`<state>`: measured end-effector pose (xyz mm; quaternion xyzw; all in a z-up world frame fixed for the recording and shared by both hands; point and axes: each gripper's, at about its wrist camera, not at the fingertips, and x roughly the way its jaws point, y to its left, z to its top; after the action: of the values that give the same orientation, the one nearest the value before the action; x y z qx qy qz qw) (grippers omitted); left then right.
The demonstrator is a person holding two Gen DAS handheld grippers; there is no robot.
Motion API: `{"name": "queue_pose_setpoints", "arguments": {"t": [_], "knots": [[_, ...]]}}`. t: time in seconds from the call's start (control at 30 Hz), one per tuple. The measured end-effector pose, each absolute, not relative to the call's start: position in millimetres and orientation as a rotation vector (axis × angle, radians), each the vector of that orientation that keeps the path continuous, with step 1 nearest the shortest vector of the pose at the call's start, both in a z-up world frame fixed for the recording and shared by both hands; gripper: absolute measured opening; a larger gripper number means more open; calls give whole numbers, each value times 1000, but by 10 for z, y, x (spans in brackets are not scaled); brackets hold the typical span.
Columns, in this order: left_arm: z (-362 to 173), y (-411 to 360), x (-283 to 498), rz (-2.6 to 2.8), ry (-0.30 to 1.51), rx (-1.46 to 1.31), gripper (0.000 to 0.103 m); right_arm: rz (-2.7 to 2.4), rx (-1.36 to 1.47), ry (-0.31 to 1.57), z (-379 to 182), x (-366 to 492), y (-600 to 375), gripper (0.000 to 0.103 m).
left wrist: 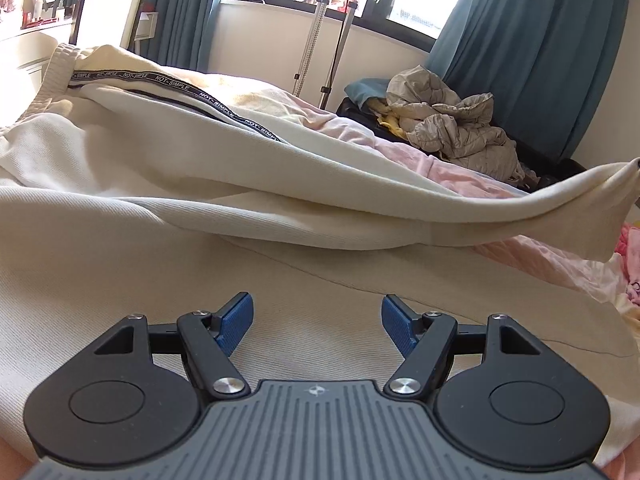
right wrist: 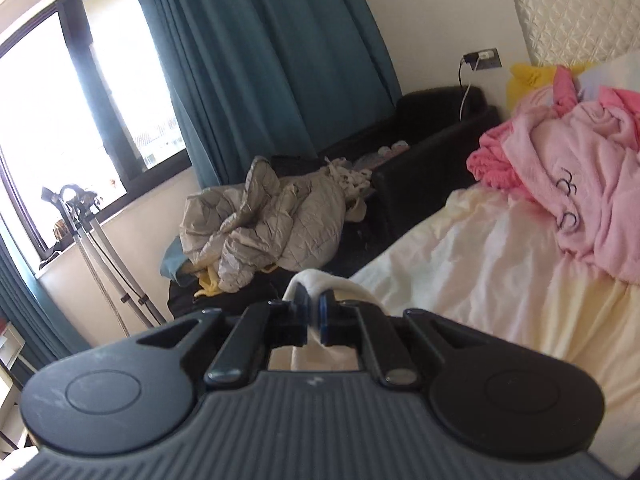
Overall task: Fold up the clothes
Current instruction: 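Lift and carry the held waistband corner along the pants with the right gripper, then lower the waistband corner onto the pants and open the right gripper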
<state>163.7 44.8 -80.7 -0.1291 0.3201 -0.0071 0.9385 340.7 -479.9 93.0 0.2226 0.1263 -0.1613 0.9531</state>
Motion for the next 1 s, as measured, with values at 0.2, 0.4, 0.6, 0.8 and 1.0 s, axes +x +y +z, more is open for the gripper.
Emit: {"name": "queue_pose_setpoints", "arguments": {"t": [0.2,0.4,0.6,0.8,1.0], "knots": [[-810,480,1654,-15,658,-286,74,-389,392,245,992,3339,-4945,6],[-716,521,1528,-17,630,-289,74,-507,504,561,3,3156,-5308,6],[-692,531,1480,-15,627,-286,74,-517,593,675,-175,3346,-5308,6],[-781,516,1617,-11,651,-294,74,-272,465,384,791,3674,-4899,6],[-808,514,1652,-17,660,-300,74,-191,377,135,871,3325,-4911,6]]}}
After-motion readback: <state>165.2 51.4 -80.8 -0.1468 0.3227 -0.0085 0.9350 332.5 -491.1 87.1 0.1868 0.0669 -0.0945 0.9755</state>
